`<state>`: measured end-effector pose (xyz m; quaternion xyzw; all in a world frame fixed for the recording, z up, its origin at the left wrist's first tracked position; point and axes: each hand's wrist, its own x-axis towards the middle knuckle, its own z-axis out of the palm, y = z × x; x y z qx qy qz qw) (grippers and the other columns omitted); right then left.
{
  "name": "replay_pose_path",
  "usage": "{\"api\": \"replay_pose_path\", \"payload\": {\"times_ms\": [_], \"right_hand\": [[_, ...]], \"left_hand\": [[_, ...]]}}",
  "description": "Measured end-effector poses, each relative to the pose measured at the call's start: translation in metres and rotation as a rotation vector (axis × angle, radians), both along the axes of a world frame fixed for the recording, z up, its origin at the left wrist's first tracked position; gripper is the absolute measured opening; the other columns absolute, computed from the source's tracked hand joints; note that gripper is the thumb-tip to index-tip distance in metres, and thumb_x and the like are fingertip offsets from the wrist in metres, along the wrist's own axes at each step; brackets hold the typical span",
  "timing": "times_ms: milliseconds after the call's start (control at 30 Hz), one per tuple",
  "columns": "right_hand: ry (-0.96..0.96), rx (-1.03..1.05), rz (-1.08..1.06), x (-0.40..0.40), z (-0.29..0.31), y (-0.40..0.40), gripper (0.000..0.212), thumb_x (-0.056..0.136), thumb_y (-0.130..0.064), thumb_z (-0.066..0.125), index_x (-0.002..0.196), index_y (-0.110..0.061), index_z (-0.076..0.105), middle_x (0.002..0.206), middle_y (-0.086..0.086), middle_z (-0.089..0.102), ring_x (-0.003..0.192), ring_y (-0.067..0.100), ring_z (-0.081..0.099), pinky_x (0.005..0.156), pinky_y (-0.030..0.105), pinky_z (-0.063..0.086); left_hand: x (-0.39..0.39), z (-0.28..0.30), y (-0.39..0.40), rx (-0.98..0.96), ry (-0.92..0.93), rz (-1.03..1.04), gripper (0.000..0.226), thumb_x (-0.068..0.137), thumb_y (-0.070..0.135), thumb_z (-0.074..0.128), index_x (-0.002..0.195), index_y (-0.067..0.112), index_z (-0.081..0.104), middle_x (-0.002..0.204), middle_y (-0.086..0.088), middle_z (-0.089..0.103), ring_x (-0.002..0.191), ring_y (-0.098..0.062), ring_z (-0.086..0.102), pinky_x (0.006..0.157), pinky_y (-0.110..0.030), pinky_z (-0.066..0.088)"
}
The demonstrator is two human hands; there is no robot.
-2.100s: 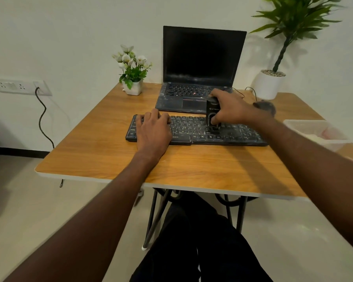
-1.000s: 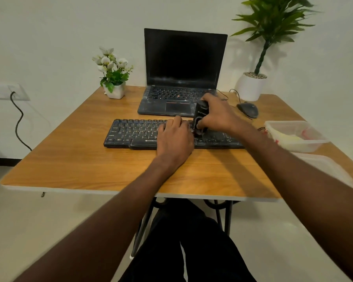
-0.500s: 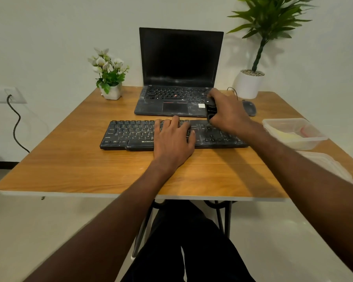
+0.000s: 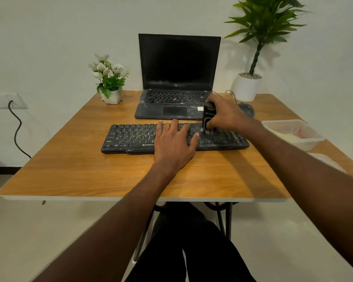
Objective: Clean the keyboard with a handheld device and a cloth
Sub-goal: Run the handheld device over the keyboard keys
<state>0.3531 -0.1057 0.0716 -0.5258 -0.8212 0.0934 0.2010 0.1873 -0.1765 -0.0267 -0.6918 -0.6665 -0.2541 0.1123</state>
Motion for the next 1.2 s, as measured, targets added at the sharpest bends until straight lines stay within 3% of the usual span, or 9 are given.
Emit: {"api": "replay_pose_path", "payload": {"times_ms": [100,200,400,567,733,933,1033,1100,1200], "right_hand": [[-0.009,0.086,-0.029,0.003,0.002,-0.001,0.065,0.072,-0.012,0.087,0.124,-0.022,0.050,0.119,0.006,0.062,0.107,0.022,0.059,0.075,0.029,0.048],[0.018,0.028,0.000,0.005,-0.003,-0.003,0.066,0.072,-0.014,0.088,0.124,-0.025,0.049,0.122,0.006,0.062,0.110,0.024,0.061,0.080,0.033,0.055],[-0.008,0.135,-0.077,0.008,-0.005,-0.003,0.061,0.075,-0.010,0.086,0.127,-0.021,0.055,0.123,0.008,0.065,0.113,0.026,0.062,0.078,0.029,0.045],[0.027,0.066,-0.039,0.017,-0.006,-0.006,0.061,0.073,-0.010,0.088,0.125,-0.021,0.057,0.121,0.006,0.065,0.112,0.025,0.061,0.081,0.031,0.047],[0.116,0.051,-0.061,0.022,-0.002,-0.002,0.060,0.075,-0.008,0.086,0.124,-0.021,0.055,0.114,-0.001,0.059,0.103,0.016,0.055,0.063,0.016,0.036],[0.048,0.123,-0.065,0.021,-0.007,-0.007,0.070,0.074,-0.010,0.086,0.133,-0.025,0.051,0.126,0.007,0.065,0.114,0.027,0.062,0.077,0.028,0.043],[0.120,0.133,-0.064,0.024,-0.011,-0.005,0.071,0.074,-0.011,0.087,0.134,-0.027,0.050,0.127,0.005,0.064,0.114,0.024,0.062,0.068,0.016,0.036],[0.181,0.071,-0.034,0.027,-0.014,-0.004,0.075,0.073,-0.012,0.088,0.135,-0.030,0.051,0.131,0.002,0.061,0.118,0.022,0.059,0.071,0.012,0.037],[0.208,0.098,-0.073,0.026,-0.017,-0.006,0.087,0.073,-0.012,0.088,0.145,-0.033,0.045,0.138,0.003,0.059,0.123,0.023,0.058,0.087,0.025,0.046]], "left_hand": [[0.000,0.000,0.000,-0.014,0.006,-0.001,0.054,0.107,0.063,0.036,0.135,0.027,0.064,0.136,-0.010,0.059,0.132,-0.031,0.054,0.130,-0.055,0.021],[-0.001,0.000,0.001,-0.014,0.012,0.007,0.054,0.107,0.062,0.036,0.134,0.026,0.064,0.136,-0.010,0.059,0.131,-0.032,0.054,0.129,-0.057,0.021],[0.000,0.001,-0.001,-0.013,0.013,0.011,0.052,0.107,0.061,0.037,0.134,0.026,0.064,0.136,-0.011,0.059,0.130,-0.032,0.054,0.129,-0.057,0.021],[0.000,-0.001,0.001,-0.015,0.014,0.021,0.053,0.107,0.061,0.037,0.137,0.026,0.064,0.135,-0.010,0.059,0.130,-0.032,0.054,0.130,-0.056,0.020],[-0.001,0.000,0.000,-0.009,0.015,0.021,0.053,0.107,0.061,0.036,0.136,0.026,0.064,0.133,-0.010,0.059,0.129,-0.031,0.054,0.130,-0.056,0.020],[-0.001,0.001,-0.001,-0.014,0.015,0.022,0.052,0.107,0.060,0.038,0.136,0.025,0.064,0.133,-0.011,0.059,0.129,-0.033,0.055,0.130,-0.057,0.020],[0.000,0.002,-0.001,-0.017,0.013,0.021,0.052,0.107,0.060,0.038,0.137,0.026,0.064,0.135,-0.011,0.058,0.130,-0.033,0.054,0.130,-0.057,0.020],[0.000,0.001,-0.001,-0.014,0.010,0.019,0.052,0.107,0.060,0.037,0.137,0.026,0.064,0.135,-0.010,0.058,0.130,-0.032,0.054,0.130,-0.056,0.020],[-0.001,0.001,-0.001,-0.019,0.004,0.014,0.053,0.107,0.060,0.037,0.139,0.026,0.063,0.134,-0.010,0.058,0.131,-0.031,0.054,0.130,-0.056,0.019]]}}
